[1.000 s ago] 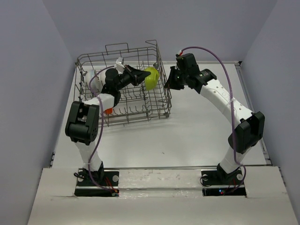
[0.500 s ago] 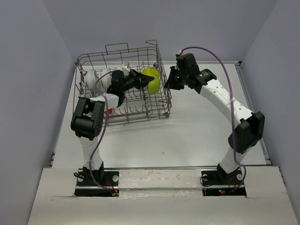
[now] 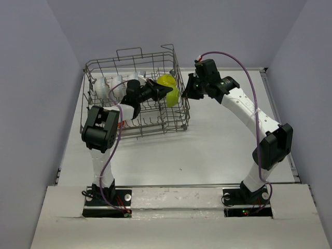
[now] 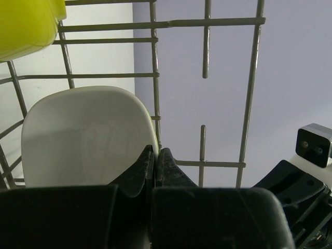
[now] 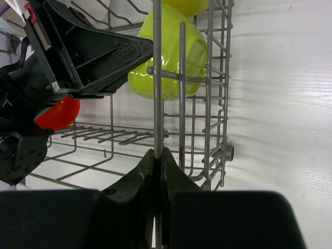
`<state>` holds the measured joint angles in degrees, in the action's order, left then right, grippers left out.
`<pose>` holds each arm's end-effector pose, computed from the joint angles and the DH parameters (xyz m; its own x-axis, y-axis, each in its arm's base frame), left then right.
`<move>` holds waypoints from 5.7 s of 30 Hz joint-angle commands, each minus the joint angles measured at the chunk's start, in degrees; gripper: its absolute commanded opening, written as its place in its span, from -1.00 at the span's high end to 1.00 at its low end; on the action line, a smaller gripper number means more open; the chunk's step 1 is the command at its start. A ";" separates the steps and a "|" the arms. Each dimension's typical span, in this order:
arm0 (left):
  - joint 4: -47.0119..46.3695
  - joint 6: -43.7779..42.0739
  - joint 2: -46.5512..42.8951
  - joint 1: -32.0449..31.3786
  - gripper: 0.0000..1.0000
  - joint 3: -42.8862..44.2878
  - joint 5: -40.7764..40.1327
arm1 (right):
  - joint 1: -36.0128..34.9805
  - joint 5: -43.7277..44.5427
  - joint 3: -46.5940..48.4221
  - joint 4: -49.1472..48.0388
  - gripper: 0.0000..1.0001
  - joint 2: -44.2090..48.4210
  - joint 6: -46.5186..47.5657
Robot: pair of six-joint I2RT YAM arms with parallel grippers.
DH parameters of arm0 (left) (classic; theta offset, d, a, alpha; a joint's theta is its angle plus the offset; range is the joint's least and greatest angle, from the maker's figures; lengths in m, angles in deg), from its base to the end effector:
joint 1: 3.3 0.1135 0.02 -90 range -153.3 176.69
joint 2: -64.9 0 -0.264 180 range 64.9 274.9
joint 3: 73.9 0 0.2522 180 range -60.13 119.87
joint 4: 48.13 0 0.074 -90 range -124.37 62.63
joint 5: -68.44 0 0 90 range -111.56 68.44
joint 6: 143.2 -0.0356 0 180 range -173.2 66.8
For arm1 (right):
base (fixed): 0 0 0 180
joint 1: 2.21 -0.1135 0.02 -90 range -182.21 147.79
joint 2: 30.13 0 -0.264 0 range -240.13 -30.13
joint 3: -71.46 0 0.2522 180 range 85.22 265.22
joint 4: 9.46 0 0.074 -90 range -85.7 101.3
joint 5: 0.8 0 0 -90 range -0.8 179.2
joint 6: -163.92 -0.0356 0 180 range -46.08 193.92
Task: Load the bowls into the dish rack
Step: Place the upside down bowl on the dish rack.
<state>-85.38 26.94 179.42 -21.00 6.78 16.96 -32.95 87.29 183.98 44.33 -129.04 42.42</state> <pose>0.4131 -0.1551 0.2193 -0.8082 -0.5512 -0.2074 0.1980 0.0775 -0.9771 0.3344 0.2002 0.3630 -0.7512 0.1608 -0.6402 -0.1645 0.8936 0.4175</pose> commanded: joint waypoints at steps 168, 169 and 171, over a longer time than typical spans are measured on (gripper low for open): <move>60.84 -50.43 -9.75 4.95 0.63 14.03 -31.23 | 5.17 6.13 -10.87 -2.94 0.99 6.10 -4.00; 61.02 -50.52 -9.84 4.95 0.63 14.03 -31.31 | 5.17 6.13 -10.87 -2.94 0.99 6.10 -4.00; 61.72 -50.87 -9.75 4.95 0.63 14.12 -31.58 | 5.17 6.04 -10.87 -3.03 0.99 6.10 -3.91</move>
<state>-35.56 -14.45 171.29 -20.80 20.64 -1.90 -32.67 83.97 174.74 32.98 -125.35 36.12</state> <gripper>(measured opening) 0.201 0.086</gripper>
